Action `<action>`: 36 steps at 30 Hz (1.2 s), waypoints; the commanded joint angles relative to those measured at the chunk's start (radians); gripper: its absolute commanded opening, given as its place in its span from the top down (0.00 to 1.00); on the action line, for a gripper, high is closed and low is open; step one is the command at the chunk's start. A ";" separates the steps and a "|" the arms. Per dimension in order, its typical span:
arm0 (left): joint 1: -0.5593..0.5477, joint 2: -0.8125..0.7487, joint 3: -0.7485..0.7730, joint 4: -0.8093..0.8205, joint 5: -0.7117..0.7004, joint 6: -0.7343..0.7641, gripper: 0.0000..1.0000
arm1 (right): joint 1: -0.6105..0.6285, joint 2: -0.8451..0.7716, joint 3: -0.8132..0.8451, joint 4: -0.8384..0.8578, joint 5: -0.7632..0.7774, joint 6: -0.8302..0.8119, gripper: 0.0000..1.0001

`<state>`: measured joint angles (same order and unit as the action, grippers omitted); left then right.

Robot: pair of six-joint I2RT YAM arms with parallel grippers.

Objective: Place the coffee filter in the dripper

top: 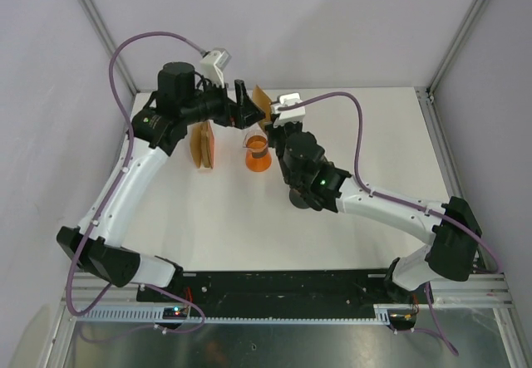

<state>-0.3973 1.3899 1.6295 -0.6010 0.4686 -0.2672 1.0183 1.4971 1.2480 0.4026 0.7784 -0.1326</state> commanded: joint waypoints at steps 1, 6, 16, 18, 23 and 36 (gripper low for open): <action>-0.003 0.017 -0.008 0.070 -0.089 -0.052 0.13 | 0.027 -0.008 0.044 0.049 0.012 -0.009 1.00; -0.003 0.024 0.010 0.087 -0.135 -0.056 0.31 | 0.038 -0.005 0.044 0.050 -0.009 -0.020 1.00; -0.003 -0.001 -0.078 0.088 -0.115 -0.035 0.59 | 0.032 0.003 0.044 0.093 -0.012 -0.035 1.00; -0.003 -0.001 -0.078 0.089 -0.102 -0.030 0.59 | 0.026 0.000 0.044 0.091 -0.026 -0.020 1.00; -0.003 -0.003 -0.065 0.088 -0.079 -0.006 0.72 | 0.000 -0.006 0.043 0.050 -0.089 0.047 1.00; -0.044 -0.014 -0.041 0.063 -0.110 0.143 1.00 | -0.079 -0.034 0.061 -0.100 -0.372 -0.021 0.65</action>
<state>-0.4137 1.4193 1.5505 -0.5407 0.3729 -0.1982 0.9531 1.4979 1.2484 0.3408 0.5144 -0.1135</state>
